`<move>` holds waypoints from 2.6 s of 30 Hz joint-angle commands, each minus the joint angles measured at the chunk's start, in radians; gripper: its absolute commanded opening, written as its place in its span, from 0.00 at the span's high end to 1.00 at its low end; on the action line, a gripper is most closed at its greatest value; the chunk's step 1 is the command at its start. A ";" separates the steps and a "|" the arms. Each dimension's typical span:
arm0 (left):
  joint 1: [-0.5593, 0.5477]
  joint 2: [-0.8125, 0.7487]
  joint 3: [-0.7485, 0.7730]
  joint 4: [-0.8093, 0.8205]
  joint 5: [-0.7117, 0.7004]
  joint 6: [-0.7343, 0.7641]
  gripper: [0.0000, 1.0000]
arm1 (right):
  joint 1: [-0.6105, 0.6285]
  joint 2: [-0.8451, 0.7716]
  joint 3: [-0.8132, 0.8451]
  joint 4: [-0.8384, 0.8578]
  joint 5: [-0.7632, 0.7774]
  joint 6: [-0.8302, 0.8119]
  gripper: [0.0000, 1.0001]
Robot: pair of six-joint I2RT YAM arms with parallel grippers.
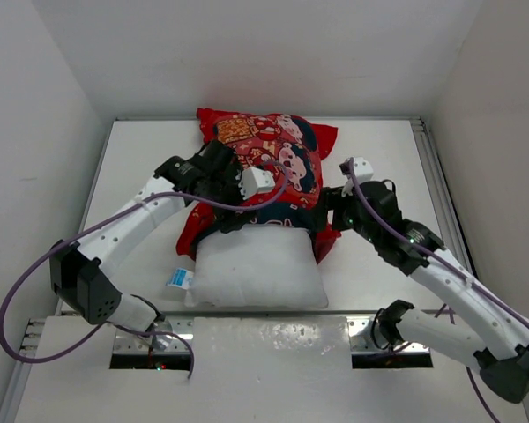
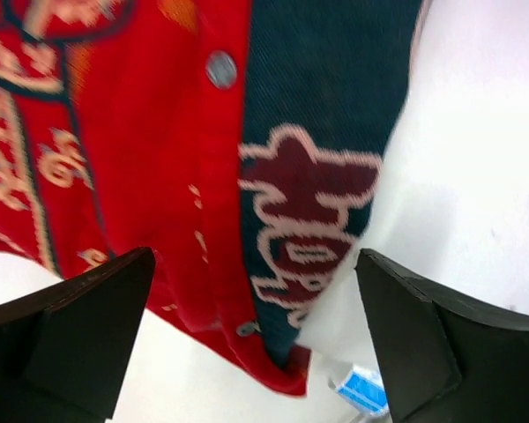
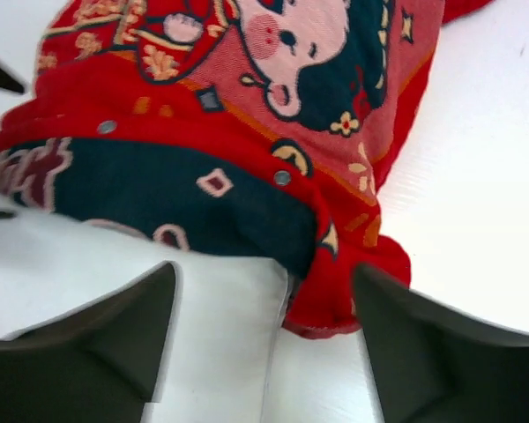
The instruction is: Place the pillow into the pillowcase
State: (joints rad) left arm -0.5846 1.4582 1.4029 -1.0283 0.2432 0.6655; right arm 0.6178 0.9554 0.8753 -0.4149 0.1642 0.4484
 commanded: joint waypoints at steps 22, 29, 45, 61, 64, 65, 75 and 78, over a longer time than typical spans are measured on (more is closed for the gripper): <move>-0.046 0.002 0.133 0.039 0.240 -0.046 1.00 | 0.467 0.465 -0.090 0.307 0.305 0.403 0.20; -0.038 -0.061 0.154 -0.038 0.222 -0.003 1.00 | 0.358 0.330 -0.160 0.605 0.334 0.317 1.00; -0.130 -0.036 0.464 -0.157 0.476 0.114 1.00 | 0.366 0.442 -0.155 1.484 1.142 -0.117 1.00; 0.026 -0.220 -0.073 0.135 0.259 0.057 0.49 | 0.155 0.614 0.065 0.645 0.192 0.172 0.01; 0.054 -0.242 -0.113 0.189 0.222 0.017 0.17 | 0.189 0.502 0.005 0.546 0.175 0.102 0.01; 0.060 -0.243 -0.114 0.189 0.208 0.010 0.07 | 0.200 0.468 0.001 0.509 0.179 0.083 0.01; 0.232 -0.355 -0.307 0.171 -0.091 0.078 0.84 | 0.215 0.004 -0.287 0.245 0.216 0.226 0.98; 0.291 -0.355 -0.433 0.232 -0.143 0.112 0.98 | 0.252 -0.064 -0.332 0.272 0.221 0.246 0.80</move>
State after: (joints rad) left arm -0.3336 1.1042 1.0668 -0.8562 0.2039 0.7334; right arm 0.8352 0.9115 0.5850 -0.1242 0.3916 0.6468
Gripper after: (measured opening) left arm 0.033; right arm 0.079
